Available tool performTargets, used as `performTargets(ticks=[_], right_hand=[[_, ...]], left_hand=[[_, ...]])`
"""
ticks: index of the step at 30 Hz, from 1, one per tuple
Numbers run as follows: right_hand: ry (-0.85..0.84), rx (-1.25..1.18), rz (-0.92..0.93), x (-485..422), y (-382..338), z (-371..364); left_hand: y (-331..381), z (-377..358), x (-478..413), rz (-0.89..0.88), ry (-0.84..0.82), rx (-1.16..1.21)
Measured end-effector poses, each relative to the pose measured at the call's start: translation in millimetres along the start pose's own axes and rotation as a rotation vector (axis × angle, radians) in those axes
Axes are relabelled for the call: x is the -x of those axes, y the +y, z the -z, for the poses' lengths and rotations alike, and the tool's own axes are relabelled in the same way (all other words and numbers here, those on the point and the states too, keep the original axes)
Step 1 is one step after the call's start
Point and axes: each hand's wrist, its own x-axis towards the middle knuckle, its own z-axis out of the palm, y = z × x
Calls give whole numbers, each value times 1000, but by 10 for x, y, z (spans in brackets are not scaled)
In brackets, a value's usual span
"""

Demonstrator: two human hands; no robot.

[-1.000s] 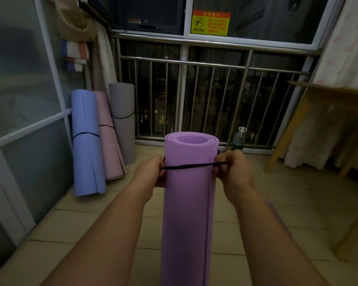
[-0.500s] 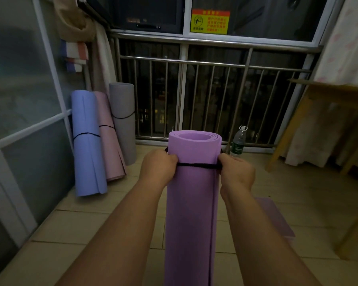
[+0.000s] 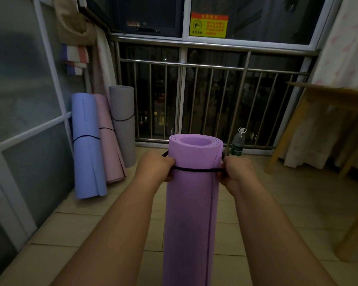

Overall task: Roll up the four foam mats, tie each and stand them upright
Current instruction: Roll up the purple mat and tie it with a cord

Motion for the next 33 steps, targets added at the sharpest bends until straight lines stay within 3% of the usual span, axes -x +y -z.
performTargets(ticks=[4, 10, 15, 19, 22, 25, 30, 33], right_hand=[[-41, -77, -13, 12, -25, -15], [-53, -155, -79, 5, 30, -37], [-28, -254, -154, -127, 66, 44], [-7, -292, -169, -178, 105, 100], [-86, -298, -171, -108, 119, 139], [-140, -112, -132, -13, 108, 132], [-116, 79, -100, -60, 252, 80], [-93, 129, -140, -22, 477, 77]], left_hand=[[11, 15, 17, -14, -3, 57], [-24, -9, -52, 155, 16, 156], [-115, 17, -106, 578, -54, 974], [-170, -73, -41, 587, -10, 1251], [-168, -93, 51, 491, -125, 1067], [-229, -52, -12, 419, -188, 751], [-347, -124, -51, 384, -106, 457], [-571, -197, -39, 432, -87, 448]])
